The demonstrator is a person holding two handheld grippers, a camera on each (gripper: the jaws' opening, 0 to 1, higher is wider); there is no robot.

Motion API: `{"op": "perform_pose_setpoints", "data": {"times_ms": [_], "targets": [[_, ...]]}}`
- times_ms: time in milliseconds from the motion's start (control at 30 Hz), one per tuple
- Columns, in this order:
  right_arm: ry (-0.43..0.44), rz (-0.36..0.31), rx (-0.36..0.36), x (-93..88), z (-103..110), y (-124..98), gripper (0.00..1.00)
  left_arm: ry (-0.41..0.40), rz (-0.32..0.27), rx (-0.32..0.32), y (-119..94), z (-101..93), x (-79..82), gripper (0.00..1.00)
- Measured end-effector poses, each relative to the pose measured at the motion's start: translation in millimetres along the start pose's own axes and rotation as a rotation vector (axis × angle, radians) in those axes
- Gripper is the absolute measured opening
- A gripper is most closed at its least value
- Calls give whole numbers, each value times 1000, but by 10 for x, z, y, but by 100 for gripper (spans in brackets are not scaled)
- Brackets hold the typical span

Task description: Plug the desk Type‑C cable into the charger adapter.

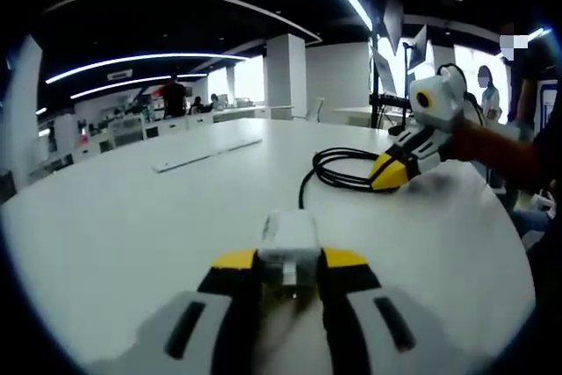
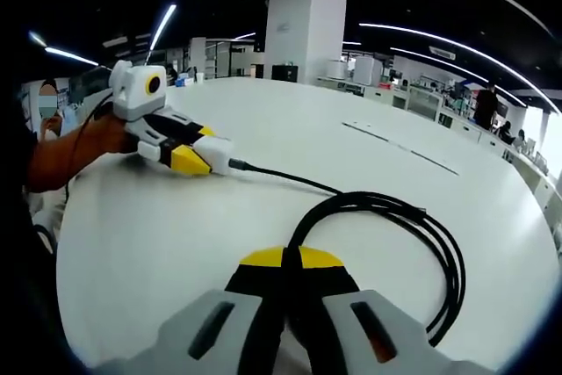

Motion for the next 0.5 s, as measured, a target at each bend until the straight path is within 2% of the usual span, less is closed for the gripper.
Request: {"op": "perform_pose_setpoints", "data": {"times_ms": [333, 500], "targets": [[14, -1, 4, 21, -28, 43, 1, 1, 9, -10, 43, 43, -8, 25], [20, -1, 7, 24, -12, 52, 1, 2, 8, -13, 35, 2, -10, 25]]}}
Point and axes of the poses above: the point that each gripper's makers call its tool centre point, and the gripper's own axes: y roughly forward along the fingers, z roughly to its left, x roughly out of its top, the point moved 3 cm from there along -y, roughly backward along the fingers, and after that the axes turned 4 degrees about z, right-handed, at the moved point
